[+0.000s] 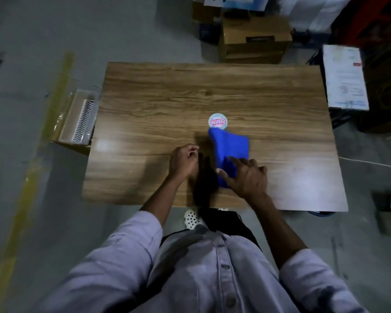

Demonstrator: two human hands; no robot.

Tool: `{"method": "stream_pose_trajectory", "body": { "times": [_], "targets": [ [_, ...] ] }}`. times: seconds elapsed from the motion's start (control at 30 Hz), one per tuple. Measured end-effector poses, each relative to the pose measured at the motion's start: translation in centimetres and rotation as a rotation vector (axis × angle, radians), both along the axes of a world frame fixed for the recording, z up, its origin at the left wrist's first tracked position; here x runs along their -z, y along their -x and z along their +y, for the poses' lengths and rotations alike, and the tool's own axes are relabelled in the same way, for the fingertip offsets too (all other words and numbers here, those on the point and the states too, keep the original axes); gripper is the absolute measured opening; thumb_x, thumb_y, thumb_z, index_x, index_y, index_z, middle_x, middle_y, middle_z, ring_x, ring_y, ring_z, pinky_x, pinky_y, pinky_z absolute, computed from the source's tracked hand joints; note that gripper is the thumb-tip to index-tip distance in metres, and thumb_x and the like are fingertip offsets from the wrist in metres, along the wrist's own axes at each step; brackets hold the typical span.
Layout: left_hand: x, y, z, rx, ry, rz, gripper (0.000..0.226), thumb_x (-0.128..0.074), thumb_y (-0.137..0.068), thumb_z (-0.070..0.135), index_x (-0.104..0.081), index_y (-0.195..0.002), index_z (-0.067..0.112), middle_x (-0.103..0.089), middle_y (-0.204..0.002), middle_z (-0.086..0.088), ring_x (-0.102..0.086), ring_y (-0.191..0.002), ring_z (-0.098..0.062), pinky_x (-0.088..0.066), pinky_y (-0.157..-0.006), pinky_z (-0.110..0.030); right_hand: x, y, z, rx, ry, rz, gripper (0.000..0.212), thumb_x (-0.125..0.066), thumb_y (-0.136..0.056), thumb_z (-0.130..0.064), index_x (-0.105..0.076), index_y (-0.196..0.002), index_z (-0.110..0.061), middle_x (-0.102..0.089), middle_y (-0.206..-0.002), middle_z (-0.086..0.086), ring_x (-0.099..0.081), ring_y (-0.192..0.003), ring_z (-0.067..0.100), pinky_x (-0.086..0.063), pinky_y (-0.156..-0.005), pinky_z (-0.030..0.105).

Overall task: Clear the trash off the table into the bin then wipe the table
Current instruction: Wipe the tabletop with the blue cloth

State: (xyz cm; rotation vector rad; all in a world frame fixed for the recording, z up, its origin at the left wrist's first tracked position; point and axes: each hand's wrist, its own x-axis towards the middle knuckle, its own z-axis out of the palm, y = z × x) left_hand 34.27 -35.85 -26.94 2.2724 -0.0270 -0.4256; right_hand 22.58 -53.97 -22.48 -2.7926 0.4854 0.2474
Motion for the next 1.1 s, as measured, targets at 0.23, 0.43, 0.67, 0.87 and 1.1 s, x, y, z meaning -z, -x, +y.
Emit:
{"method": "stream_pose_trajectory", "body": {
  "times": [0.23,0.43,0.67,0.87,1.1],
  "targets": [
    [4.5,-5.5,-3.1,0.200,-0.159,-0.330,0.046,-0.045,-0.080,0.017,-0.072,-0.116,0.008,-0.071,-0.121,-0.014,-0.061,-0.120,-0.034,-0.037,-0.113,-0.038,6.6,-4.5,4.0,0.176,-0.148,0.014,0.088,-0.032,-0.086,-0.078,-0.033,-0.158,-0.028,-0.024,-0.166,0.018,-0.018,-0.153,0.041,-0.024,-0.115,0.066],
    [6.4,-12.8,-4.1,0.152,-0.334,-0.380,0.057,-0.044,-0.088,0.030,-0.056,-0.142,0.015,-0.046,-0.155,-0.011,-0.038,-0.146,-0.033,-0.028,-0.119,-0.052,10.5,-10.4,3.3,0.192,-0.074,0.010,0.088,-0.030,-0.091,-0.079,-0.016,-0.163,-0.028,-0.002,-0.170,0.013,0.006,-0.156,0.040,0.001,-0.118,0.070],
    [8.7,-18.6,-3.8,0.217,-0.519,-0.414,0.061,-0.043,-0.097,0.042,-0.040,-0.154,0.021,-0.028,-0.166,-0.005,-0.021,-0.154,-0.027,-0.019,-0.122,-0.055,11.9,-19.0,-4.3,0.230,0.044,-0.022,0.075,-0.034,-0.094,-0.074,-0.018,-0.160,-0.042,-0.005,-0.171,-0.001,0.002,-0.158,0.031,-0.002,-0.118,0.072],
    [8.2,-18.8,-4.2,0.180,-0.489,-0.406,0.063,-0.050,-0.096,0.040,-0.040,-0.154,0.020,-0.023,-0.167,-0.004,-0.015,-0.156,-0.025,-0.016,-0.123,-0.054,12.4,-28.6,-8.0,0.386,0.085,-0.043,0.070,-0.035,-0.094,-0.071,-0.021,-0.158,-0.046,-0.012,-0.171,-0.004,-0.003,-0.157,0.031,-0.007,-0.118,0.071],
    [7.7,-19.4,-4.4,0.182,-0.478,-0.400,0.064,-0.056,-0.094,0.036,-0.042,-0.152,0.017,-0.026,-0.166,-0.007,-0.017,-0.155,-0.027,-0.014,-0.123,-0.055,12.9,-38.2,-6.2,0.255,0.079,-0.072,0.064,-0.031,-0.098,-0.063,-0.024,-0.158,-0.045,-0.013,-0.170,-0.003,-0.005,-0.157,0.033,-0.007,-0.119,0.069]
  ]
}}
